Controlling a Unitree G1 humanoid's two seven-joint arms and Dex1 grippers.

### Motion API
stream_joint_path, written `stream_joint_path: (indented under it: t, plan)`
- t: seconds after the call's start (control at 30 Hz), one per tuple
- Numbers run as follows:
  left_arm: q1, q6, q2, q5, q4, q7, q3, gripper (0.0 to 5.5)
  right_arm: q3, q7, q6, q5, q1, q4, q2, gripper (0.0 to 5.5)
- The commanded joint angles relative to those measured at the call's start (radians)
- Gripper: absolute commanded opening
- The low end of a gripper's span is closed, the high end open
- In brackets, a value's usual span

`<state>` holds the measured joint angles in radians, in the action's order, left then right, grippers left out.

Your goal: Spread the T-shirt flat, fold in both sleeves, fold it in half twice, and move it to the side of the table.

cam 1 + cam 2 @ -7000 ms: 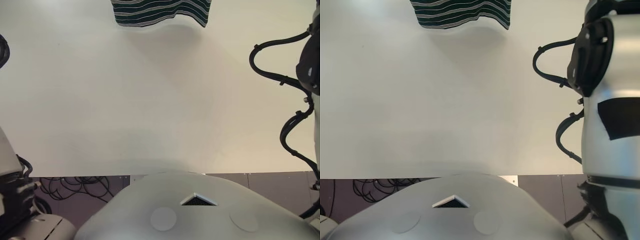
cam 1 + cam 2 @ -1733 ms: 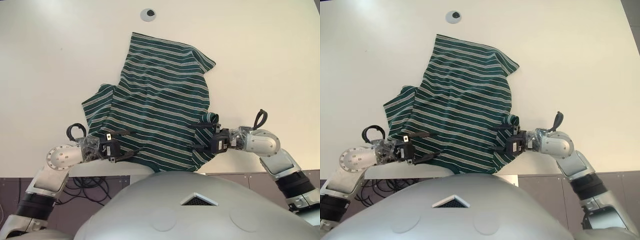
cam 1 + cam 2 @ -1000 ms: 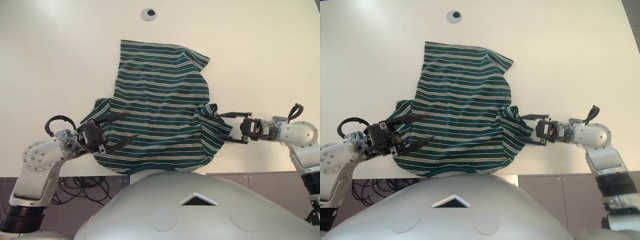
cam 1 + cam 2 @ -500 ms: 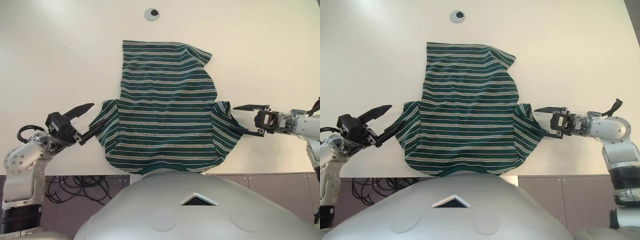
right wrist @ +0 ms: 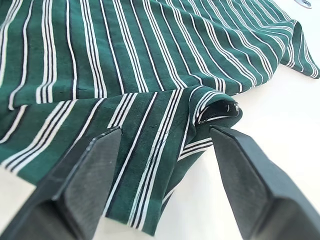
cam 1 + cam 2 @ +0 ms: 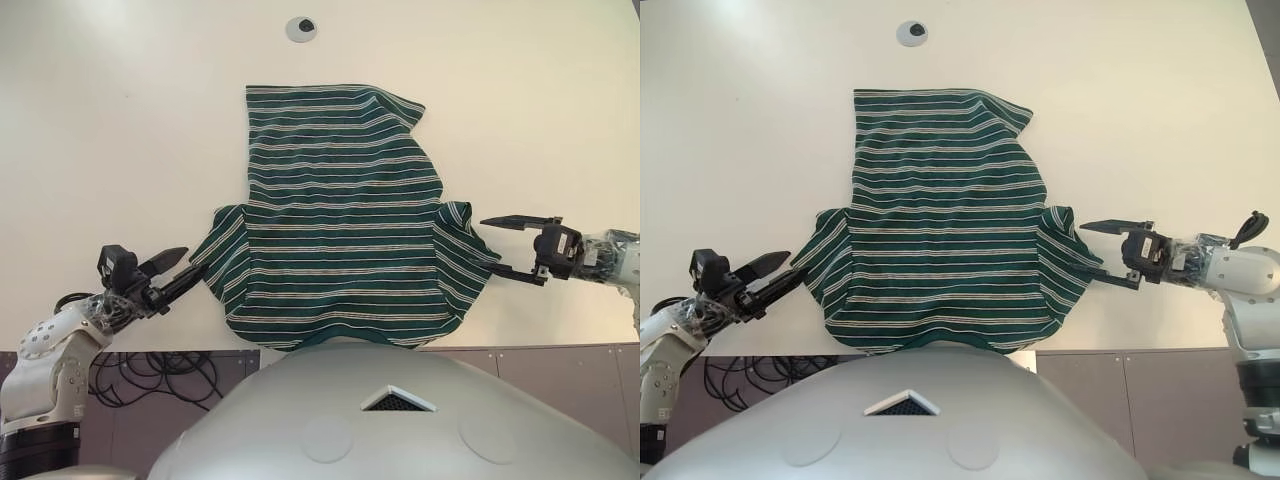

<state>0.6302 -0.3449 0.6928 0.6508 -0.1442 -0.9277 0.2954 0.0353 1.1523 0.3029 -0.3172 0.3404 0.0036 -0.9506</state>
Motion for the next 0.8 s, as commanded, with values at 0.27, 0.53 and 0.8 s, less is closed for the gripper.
stream_joint_path:
  t: [0.27, 0.53, 0.8]
  plan:
    - [-0.004, -0.065, 0.0, -0.066, 0.075, -0.01, -0.059, 2.05, 0.049, -0.001, -0.017, -0.024, 0.04, -0.078, 0.013, 3.23]
    - [-0.012, 0.006, 0.005, -0.109, 0.19, -0.069, -0.075, 0.92, 0.07, -0.004, -0.055, -0.038, 0.039, -0.12, 0.014, 3.23]
    - [-0.002, 0.047, 0.003, -0.1, 0.195, -0.111, -0.069, 0.04, 0.083, -0.004, -0.063, -0.046, 0.032, -0.114, 0.028, 3.23]
